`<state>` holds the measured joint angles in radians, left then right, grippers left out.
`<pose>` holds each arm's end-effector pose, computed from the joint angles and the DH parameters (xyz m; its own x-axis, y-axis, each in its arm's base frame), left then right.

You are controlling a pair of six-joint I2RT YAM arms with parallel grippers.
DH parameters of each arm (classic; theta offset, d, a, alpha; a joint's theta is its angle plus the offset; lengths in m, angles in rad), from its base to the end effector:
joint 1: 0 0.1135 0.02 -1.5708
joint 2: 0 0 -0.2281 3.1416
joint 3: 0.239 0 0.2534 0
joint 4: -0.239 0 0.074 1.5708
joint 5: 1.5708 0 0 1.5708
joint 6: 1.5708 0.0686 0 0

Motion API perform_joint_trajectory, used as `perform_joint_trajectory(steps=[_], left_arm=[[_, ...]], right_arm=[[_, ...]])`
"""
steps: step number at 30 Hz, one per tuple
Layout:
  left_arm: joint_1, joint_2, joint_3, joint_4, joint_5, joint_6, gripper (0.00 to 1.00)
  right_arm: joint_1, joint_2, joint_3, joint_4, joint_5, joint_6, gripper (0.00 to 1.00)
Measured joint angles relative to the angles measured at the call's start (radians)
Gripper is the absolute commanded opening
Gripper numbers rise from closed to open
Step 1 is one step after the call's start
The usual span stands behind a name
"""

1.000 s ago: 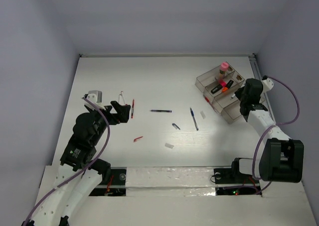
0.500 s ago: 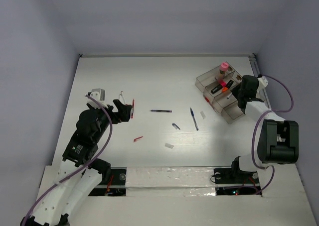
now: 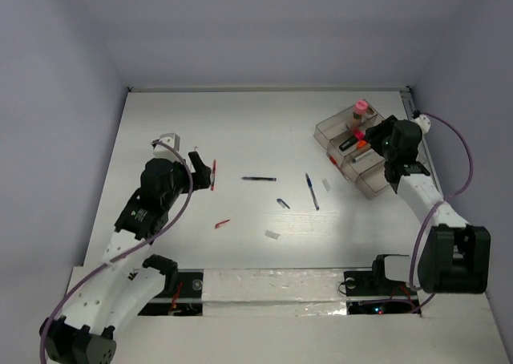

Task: Sort the stationery into containers
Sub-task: Pick up the pen from the center of the board.

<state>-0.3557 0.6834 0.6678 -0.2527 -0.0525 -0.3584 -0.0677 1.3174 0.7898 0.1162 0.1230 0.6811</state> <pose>0.2146 -0.0759 0.2759 -0.3381 -0.2481 -0.9078 0.1941 0.9255 -0.3252 0.3346 -0.0311 0.2054 -0.1970 0.6397 -0.7430 0.3905 0.7463 0.5390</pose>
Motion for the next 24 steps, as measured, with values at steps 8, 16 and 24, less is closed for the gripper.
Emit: perform_joint_trajectory(steps=[8, 16, 24], left_arm=[[0.004, 0.252, 0.089, -0.009, -0.079, -0.002, 0.38], [0.051, 0.548, 0.229, -0.008, -0.244, 0.003, 0.24], [0.153, 0.837, 0.271, -0.013, -0.246, 0.037, 0.29]], right_arm=[[0.341, -0.180, -0.001, -0.015, -0.152, -0.124, 0.34], [0.543, -0.117, -0.002, -0.080, -0.210, -0.230, 0.33], [0.560, -0.129, -0.046, -0.079, -0.211, -0.279, 0.34]])
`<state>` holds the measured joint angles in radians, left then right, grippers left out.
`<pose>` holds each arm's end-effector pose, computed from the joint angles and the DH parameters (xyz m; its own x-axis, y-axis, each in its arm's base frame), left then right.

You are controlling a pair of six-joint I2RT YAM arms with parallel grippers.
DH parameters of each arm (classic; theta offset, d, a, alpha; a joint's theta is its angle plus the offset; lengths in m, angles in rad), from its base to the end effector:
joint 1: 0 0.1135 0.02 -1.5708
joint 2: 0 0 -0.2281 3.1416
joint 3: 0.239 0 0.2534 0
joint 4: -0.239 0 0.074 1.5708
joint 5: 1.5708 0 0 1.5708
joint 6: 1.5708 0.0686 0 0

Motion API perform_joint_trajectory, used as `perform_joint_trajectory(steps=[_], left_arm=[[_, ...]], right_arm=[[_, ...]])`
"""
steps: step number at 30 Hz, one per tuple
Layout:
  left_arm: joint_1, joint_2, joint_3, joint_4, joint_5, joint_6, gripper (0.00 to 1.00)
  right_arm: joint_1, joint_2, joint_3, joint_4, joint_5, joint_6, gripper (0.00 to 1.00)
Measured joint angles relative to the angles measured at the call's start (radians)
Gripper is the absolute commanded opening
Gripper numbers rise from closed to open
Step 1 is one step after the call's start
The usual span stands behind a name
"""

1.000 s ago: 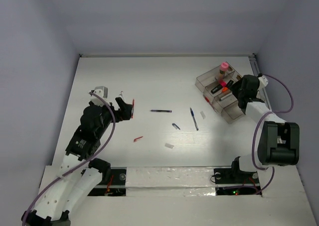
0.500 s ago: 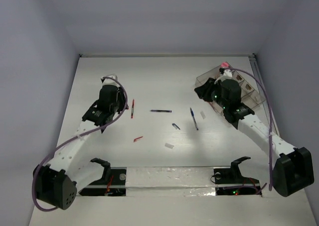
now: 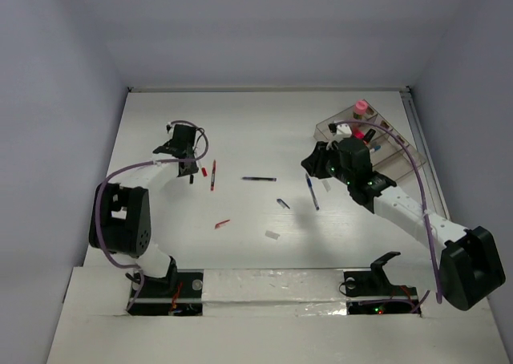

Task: Sort the stationery into containers
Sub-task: Pick up the pen from the center of the board.

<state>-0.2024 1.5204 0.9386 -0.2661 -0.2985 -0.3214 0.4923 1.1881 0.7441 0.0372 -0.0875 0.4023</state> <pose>0.3366 -0.0485 0.1515 -0.6975 -0.1651 -0.6974 -0.2306 0.9731 0.0003 0.2736 0.1535 0.2172 -0.5329 0.1568 -0.8315 -0.3618 0.8461 0.3914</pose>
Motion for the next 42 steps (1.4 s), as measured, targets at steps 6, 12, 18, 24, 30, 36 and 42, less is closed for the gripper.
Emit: perform_joint_trajectory(steps=[6, 12, 18, 24, 30, 36, 42], left_arm=[[-0.001, 0.119, 0.039, 0.005, 0.016, 0.038, 0.33], [-0.001, 0.165, 0.048, 0.016, 0.028, 0.059, 0.33], [-0.001, 0.259, 0.126, 0.030, 0.029, 0.074, 0.27], [0.003, 0.319, 0.192, 0.046, 0.014, 0.086, 0.00], [0.004, 0.316, 0.197, 0.015, -0.042, 0.084, 0.00], [-0.032, 0.113, 0.191, -0.050, -0.068, 0.069, 0.00], [-0.329, -0.014, 0.379, 0.006, 0.016, 0.030, 0.00]], right_arm=[[0.000, -0.002, -0.005, 0.000, -0.003, -0.011, 0.34], [0.000, -0.015, -0.006, 0.000, -0.003, -0.014, 0.34], [0.000, -0.025, -0.006, 0.000, -0.002, -0.014, 0.34], [0.000, -0.025, -0.007, 0.000, -0.002, -0.014, 0.34], [0.000, -0.035, -0.009, -0.001, 0.005, -0.014, 0.39], [0.000, -0.168, -0.037, -0.017, 0.048, -0.013, 0.58], [0.000, -0.455, 0.000, -0.160, 0.172, -0.007, 0.81]])
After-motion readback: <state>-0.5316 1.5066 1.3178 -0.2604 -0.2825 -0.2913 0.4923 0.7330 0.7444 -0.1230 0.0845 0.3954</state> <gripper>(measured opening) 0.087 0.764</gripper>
